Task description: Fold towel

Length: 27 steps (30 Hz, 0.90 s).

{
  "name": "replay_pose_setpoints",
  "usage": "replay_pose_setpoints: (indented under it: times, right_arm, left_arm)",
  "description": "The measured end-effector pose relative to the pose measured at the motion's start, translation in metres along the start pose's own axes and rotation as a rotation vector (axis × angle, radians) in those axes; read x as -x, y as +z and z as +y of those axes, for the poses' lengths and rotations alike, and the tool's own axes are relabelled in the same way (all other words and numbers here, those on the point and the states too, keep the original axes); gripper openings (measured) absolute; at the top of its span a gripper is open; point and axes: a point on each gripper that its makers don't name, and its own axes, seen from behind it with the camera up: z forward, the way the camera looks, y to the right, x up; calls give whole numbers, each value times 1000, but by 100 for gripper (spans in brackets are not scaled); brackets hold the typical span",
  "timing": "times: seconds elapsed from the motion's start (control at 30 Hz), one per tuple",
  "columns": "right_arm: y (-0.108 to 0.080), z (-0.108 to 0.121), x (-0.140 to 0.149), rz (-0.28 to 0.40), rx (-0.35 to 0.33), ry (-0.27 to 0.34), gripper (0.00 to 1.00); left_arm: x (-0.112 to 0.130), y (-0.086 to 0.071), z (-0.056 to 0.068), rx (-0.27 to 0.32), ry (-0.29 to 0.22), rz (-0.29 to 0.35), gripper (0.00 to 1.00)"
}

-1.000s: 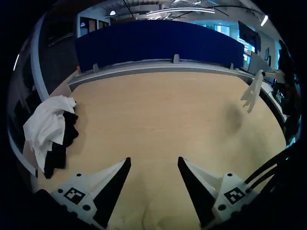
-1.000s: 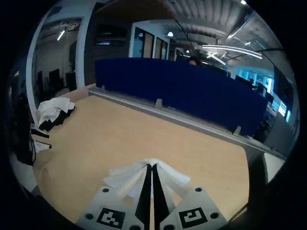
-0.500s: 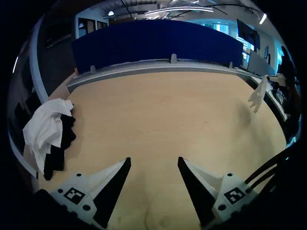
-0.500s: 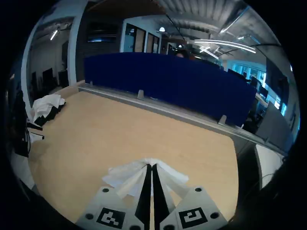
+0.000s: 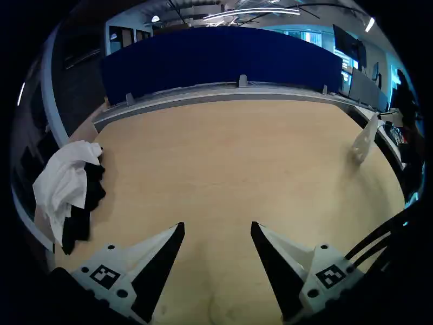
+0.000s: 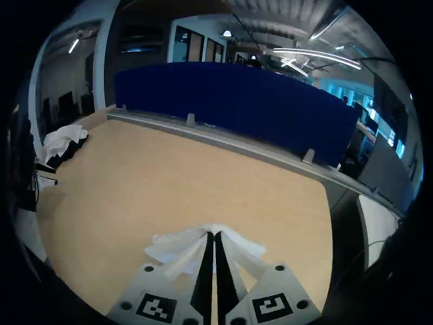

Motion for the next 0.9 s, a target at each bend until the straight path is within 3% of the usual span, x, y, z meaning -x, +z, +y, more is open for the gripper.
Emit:
replay_pose_setpoints:
  times: [0.3, 0.67, 0.9]
  right_arm:
    - [-5, 9, 21, -21, 5, 0, 2]
    - [-18, 21, 75, -100, 35, -4, 2]
    - [-26, 31, 111, -146, 67, 41, 2]
  left_arm:
    - [1, 1, 1, -6, 4, -4, 90]
    - [-1, 1, 5, -7, 11, -5, 90]
    - [-1, 0, 6, -7, 17, -6, 90]
